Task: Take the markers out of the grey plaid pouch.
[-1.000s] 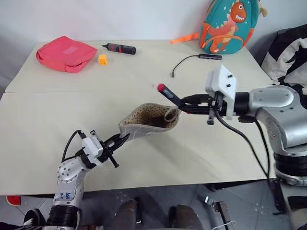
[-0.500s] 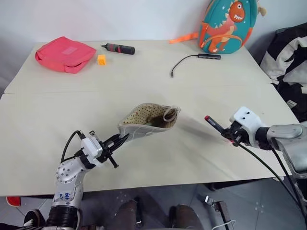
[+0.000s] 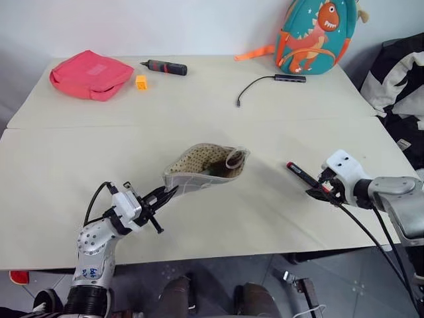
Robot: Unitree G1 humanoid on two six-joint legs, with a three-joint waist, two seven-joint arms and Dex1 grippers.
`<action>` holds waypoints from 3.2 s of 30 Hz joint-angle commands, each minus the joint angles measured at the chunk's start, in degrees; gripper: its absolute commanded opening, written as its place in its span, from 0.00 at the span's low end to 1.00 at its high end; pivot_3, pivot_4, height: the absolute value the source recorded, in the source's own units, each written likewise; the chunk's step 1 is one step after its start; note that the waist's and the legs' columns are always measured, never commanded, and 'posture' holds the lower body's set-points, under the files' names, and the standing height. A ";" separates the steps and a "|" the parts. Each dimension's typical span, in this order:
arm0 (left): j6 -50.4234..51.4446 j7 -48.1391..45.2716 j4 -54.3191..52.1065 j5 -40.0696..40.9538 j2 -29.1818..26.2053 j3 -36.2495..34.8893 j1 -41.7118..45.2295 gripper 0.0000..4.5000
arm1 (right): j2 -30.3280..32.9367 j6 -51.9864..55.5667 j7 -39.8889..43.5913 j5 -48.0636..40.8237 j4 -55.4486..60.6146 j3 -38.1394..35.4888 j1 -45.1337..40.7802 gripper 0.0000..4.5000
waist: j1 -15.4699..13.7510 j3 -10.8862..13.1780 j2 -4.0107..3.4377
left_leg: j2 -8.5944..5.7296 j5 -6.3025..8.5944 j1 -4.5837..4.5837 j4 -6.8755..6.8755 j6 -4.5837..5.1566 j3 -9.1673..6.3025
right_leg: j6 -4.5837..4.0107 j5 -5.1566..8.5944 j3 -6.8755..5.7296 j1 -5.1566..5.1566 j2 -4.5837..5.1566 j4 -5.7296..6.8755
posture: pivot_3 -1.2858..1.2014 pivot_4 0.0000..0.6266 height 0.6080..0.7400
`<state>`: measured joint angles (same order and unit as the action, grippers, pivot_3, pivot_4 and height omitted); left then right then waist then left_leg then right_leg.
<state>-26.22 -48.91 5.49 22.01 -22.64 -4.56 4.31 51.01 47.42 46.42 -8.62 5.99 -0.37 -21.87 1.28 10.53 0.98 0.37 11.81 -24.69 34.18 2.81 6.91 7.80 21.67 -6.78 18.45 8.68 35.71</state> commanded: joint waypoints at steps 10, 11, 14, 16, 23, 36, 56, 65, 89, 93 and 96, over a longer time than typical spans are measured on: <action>-0.44 0.34 -1.59 -0.32 -0.09 -0.27 -0.60 0.00 | -2.94 -8.48 2.19 -7.52 6.58 -4.42 -9.39 0.99 | 0.16 0.01 -0.02 | 0.00 0.00 -0.02 0.02 0.00 0.00 | 0.00 0.00 -0.01 0.02 0.00 0.02 | 0.52 0.24 1.00; -0.37 0.37 -1.58 -0.31 -0.03 -0.20 -0.54 0.00 | -4.91 -9.86 2.25 -9.57 8.10 -5.16 -11.48 0.99 | 0.36 0.02 -0.03 | 0.02 0.00 -0.02 0.02 0.00 0.00 | 0.00 0.00 -0.01 0.02 -0.02 0.02 | 0.52 0.24 1.00; -0.39 0.41 -1.46 -0.39 0.08 -0.02 -0.33 0.00 | -9.41 -8.82 2.48 -14.91 12.89 -5.40 -15.67 0.96 | 0.28 0.02 -0.04 | 0.09 0.00 -0.01 0.01 -0.02 -0.02 | 0.00 0.00 -0.03 0.04 -0.07 0.08 | 0.52 0.24 1.00; -0.33 0.41 -1.33 -0.31 0.11 0.00 -0.09 0.00 | -11.32 -9.37 2.95 -16.51 16.20 -3.38 -17.38 0.85 | 0.05 0.03 -0.04 | 0.10 0.01 -0.03 0.01 -0.04 -0.08 | 0.00 0.00 -0.03 0.04 -0.07 0.09 | 0.52 0.24 1.00; -0.41 0.32 -1.25 -0.24 0.29 0.19 -0.05 0.00 | -14.75 -20.32 4.23 -10.24 17.35 6.79 -18.61 0.39 | 0.12 0.02 -0.04 | 0.00 0.03 -0.15 0.09 0.02 -0.09 | -0.01 -0.01 -0.10 0.06 -0.03 0.10 | 0.52 0.24 1.00; -0.64 -0.21 -2.42 -0.88 0.24 1.70 -0.39 0.00 | -16.41 -40.83 8.48 13.18 2.95 26.05 -24.44 0.39 | 0.29 0.02 -0.04 | -0.02 -0.02 -0.09 0.19 0.02 -0.06 | -0.01 0.00 -0.14 0.07 -0.13 0.28 | 0.52 0.24 1.00; 0.69 -1.42 -3.25 -0.42 0.82 3.61 -0.80 0.00 | -28.53 -43.77 2.13 34.24 -15.94 35.90 -29.30 0.39 | 0.46 0.02 -0.04 | -0.05 -0.03 -0.09 0.22 0.00 -0.09 | -0.01 0.00 -0.15 0.08 -0.19 0.40 | 0.52 0.24 1.00; 0.71 -1.41 -3.37 -0.46 0.80 3.24 -1.24 0.00 | -32.52 -43.69 3.33 30.25 -16.80 32.52 -27.43 0.42 | 0.49 0.02 -0.04 | -0.05 -0.03 -0.08 0.21 0.00 -0.09 | -0.01 0.00 -0.15 0.10 -0.21 0.62 | 0.52 0.24 1.00; 0.63 -1.49 -3.99 -0.84 0.98 3.53 -1.49 0.00 | -35.58 -48.28 -2.82 37.54 -21.26 34.38 -25.06 0.49 | 0.57 0.02 -0.04 | -0.06 -0.02 0.13 0.12 -0.05 -0.02 | -0.02 0.01 -0.08 0.08 -0.20 0.79 | 0.52 0.24 1.00; 0.72 -1.26 -4.29 -0.88 0.88 3.39 -1.64 0.00 | -34.15 -48.34 -0.99 36.37 -18.73 33.05 -24.50 0.21 | 0.50 0.02 -0.04 | -0.06 -0.02 0.13 0.12 -0.05 0.00 | -0.02 0.01 -0.06 0.08 -0.18 0.79 | 0.52 0.24 1.00; 0.88 -0.94 -4.54 -0.84 0.68 3.06 -1.80 0.00 | -32.04 -45.86 2.64 32.40 -12.50 29.54 -23.22 0.11 | 0.33 0.01 -0.02 | -0.07 -0.01 0.16 0.11 -0.05 -0.01 | -0.02 0.01 -0.07 0.06 -0.16 0.77 | 0.52 0.24 1.00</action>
<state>-24.54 -49.59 2.93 21.01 -22.21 -1.82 2.99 18.28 0.09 47.39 26.41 -10.02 31.79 -45.53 1.61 10.54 0.96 0.29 11.81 -24.54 34.28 2.76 6.90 7.78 21.68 -6.84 18.51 8.54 36.45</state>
